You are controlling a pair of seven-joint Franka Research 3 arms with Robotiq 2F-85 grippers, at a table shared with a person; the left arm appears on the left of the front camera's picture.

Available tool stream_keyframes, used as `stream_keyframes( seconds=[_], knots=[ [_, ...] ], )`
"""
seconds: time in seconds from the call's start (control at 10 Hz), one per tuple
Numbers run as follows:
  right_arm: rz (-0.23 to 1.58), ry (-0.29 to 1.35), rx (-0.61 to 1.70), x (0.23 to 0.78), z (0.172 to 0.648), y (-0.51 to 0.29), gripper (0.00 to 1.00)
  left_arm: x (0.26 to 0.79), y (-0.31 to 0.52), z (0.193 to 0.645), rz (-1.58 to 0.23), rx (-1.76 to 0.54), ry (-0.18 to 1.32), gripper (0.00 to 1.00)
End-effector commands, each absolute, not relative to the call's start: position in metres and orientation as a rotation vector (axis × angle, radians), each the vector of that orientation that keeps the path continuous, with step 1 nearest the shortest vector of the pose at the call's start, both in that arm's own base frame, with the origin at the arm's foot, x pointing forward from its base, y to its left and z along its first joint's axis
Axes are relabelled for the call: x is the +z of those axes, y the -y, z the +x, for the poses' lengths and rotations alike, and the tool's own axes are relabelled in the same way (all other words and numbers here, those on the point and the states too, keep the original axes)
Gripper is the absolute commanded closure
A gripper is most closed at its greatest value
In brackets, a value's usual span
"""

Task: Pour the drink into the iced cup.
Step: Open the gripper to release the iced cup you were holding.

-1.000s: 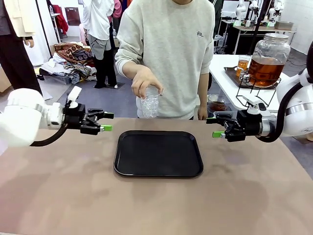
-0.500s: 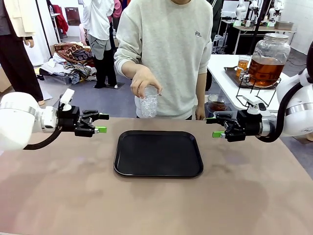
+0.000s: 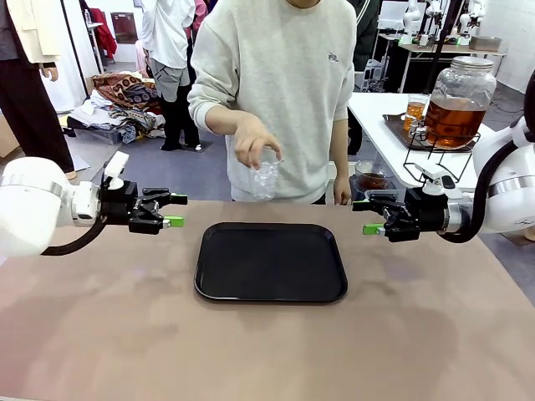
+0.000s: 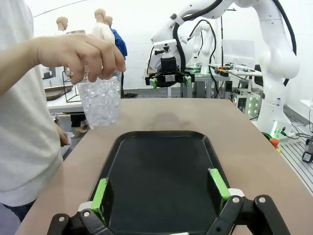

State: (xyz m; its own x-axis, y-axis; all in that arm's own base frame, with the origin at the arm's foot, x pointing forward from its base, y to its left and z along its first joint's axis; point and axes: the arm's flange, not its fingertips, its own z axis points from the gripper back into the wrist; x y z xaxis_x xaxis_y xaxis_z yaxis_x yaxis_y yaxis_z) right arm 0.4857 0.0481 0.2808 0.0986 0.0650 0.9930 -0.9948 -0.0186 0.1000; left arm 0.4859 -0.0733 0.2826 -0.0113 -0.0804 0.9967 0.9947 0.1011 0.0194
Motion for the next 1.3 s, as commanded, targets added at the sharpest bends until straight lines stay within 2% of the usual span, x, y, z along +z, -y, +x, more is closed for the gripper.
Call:
stream_keyframes(
  seconds=[0.0,1.2],
  knots=[
    [1.219,1.079,1.177,0.2837,0.4890,-0.0500,0.00,0.2854,0.0745,0.4872,-1.063,-1.174,1.206,0.00],
    [1.219,1.079,1.177,0.2837,0.4890,-0.0500,0.00,0.2854,0.0745,0.4872,-1.063,-1.174,1.206,0.00]
  ],
)
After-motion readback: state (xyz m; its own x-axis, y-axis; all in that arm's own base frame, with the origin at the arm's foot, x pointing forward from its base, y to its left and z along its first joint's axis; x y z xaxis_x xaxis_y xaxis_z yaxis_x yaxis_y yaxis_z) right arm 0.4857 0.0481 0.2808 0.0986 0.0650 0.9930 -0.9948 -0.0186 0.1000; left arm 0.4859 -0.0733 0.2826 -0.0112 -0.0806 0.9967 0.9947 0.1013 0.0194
